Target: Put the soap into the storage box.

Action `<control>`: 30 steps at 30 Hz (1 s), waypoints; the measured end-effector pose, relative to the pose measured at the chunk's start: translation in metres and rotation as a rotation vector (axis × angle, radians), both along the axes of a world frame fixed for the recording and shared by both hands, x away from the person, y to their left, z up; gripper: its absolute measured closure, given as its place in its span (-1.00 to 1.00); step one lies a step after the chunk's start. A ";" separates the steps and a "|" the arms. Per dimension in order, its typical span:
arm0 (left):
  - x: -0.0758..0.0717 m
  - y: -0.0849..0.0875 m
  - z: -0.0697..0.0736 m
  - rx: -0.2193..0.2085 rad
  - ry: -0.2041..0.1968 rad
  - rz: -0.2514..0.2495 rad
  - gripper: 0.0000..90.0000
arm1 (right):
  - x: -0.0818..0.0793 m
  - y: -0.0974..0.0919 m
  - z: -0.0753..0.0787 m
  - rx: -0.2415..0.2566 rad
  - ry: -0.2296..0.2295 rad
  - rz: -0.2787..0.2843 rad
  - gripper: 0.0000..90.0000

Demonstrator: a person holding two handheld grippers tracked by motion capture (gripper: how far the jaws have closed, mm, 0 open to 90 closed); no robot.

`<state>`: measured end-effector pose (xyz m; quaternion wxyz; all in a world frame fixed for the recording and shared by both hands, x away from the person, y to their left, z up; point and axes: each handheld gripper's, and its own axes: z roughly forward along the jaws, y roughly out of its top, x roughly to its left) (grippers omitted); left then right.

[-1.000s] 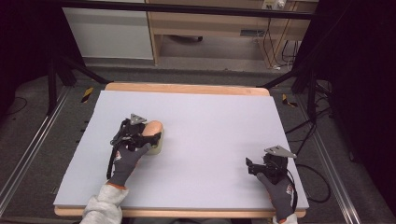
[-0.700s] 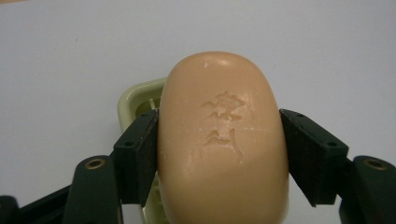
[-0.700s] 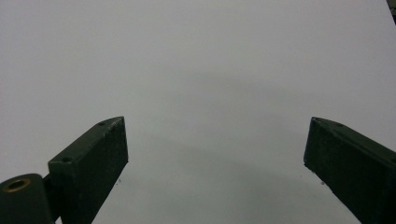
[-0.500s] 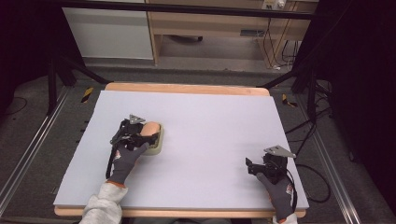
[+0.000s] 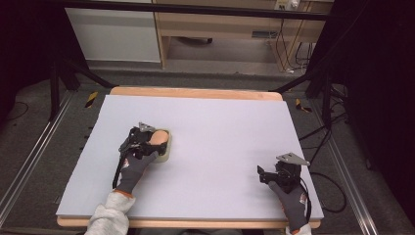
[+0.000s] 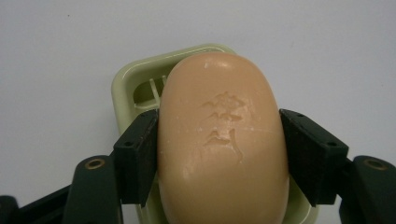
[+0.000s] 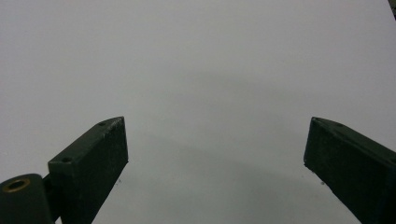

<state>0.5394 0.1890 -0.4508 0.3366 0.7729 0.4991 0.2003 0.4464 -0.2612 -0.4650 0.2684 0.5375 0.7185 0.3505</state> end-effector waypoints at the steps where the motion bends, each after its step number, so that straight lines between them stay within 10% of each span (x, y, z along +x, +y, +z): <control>1: 0.000 0.000 -0.001 0.001 0.002 0.003 -0.29 | 0.000 0.000 0.000 -0.001 0.001 0.000 -0.85; 17: 0.000 -0.001 -0.003 0.010 0.005 0.010 -0.31 | 0.000 0.001 -0.001 -0.005 0.003 0.005 -0.85; 30: -0.017 0.010 0.015 -0.067 -0.066 -0.021 -0.45 | -0.001 0.000 -0.001 -0.003 -0.002 -0.013 -0.86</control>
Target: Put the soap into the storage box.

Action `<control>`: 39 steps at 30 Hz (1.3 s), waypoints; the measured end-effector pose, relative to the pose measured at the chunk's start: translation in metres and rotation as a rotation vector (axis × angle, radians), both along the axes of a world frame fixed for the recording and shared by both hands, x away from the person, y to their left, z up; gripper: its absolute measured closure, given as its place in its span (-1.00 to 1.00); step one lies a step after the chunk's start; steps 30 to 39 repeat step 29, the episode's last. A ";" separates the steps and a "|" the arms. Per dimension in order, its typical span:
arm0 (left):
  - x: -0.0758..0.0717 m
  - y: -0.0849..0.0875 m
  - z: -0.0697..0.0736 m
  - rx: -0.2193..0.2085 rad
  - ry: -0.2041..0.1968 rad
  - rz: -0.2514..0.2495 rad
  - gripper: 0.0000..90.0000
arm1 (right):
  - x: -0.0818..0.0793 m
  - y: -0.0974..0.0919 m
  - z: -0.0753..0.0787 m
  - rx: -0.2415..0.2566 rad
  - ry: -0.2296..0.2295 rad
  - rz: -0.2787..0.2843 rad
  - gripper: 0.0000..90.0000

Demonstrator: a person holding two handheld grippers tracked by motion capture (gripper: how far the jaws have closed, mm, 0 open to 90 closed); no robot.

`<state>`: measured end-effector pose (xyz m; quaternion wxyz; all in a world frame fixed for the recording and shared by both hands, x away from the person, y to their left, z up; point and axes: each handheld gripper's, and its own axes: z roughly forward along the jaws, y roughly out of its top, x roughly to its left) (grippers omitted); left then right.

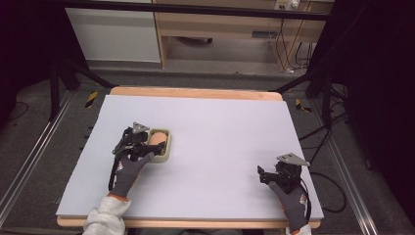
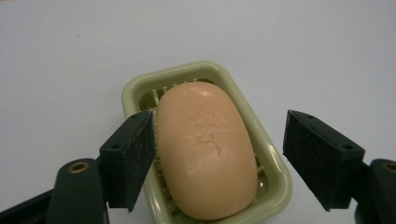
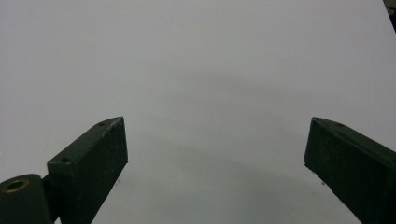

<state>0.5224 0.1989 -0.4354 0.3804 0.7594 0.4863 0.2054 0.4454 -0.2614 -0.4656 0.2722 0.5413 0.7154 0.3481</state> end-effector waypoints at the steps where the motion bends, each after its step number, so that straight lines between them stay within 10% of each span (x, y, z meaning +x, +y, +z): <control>1: -0.003 0.000 0.002 0.002 -0.009 -0.008 -0.46 | 0.000 -0.001 0.000 -0.001 -0.003 0.001 -0.86; 9: -0.025 0.020 0.007 -0.045 -0.053 -0.033 -0.51 | 0.001 -0.006 -0.002 0.004 0.005 -0.022 -0.87; 21: -0.055 0.052 -0.014 0.000 -0.026 -0.023 -0.55 | 0.001 -0.011 -0.005 0.002 0.014 -0.047 -0.87; 39: -0.063 0.070 -0.027 0.029 0.001 0.016 -0.52 | 0.003 -0.019 -0.007 -0.013 0.021 -0.070 -0.87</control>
